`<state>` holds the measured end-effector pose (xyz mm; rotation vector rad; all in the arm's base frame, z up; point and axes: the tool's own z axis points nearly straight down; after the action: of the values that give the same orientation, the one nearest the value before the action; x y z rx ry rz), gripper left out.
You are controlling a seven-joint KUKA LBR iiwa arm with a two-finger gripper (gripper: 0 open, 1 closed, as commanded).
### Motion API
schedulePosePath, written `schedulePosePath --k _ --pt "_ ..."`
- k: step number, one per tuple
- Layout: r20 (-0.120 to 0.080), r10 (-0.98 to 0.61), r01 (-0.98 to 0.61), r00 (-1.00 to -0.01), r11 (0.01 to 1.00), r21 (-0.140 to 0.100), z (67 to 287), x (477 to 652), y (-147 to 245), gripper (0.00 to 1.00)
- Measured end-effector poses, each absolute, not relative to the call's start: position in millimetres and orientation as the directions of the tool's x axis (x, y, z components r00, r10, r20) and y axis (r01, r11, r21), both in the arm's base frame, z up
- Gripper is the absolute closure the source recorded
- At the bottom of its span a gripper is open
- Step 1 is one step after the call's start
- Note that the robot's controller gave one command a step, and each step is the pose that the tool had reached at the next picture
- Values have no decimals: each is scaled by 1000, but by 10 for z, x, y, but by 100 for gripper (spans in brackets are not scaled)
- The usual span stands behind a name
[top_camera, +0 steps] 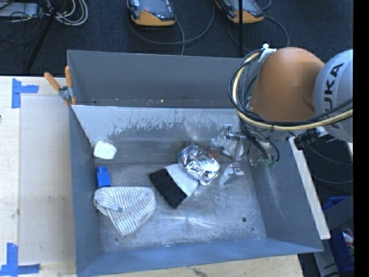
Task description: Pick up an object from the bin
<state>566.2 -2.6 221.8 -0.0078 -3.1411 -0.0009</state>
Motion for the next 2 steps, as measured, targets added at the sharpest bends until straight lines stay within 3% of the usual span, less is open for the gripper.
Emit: schedulePosePath --k 1,2 --pt "-5 -73 -73 -997 997 0 1534 5795 -200 0" --pt "0 -22 -22 -1000 1000 2 1151 5826 -236 0"
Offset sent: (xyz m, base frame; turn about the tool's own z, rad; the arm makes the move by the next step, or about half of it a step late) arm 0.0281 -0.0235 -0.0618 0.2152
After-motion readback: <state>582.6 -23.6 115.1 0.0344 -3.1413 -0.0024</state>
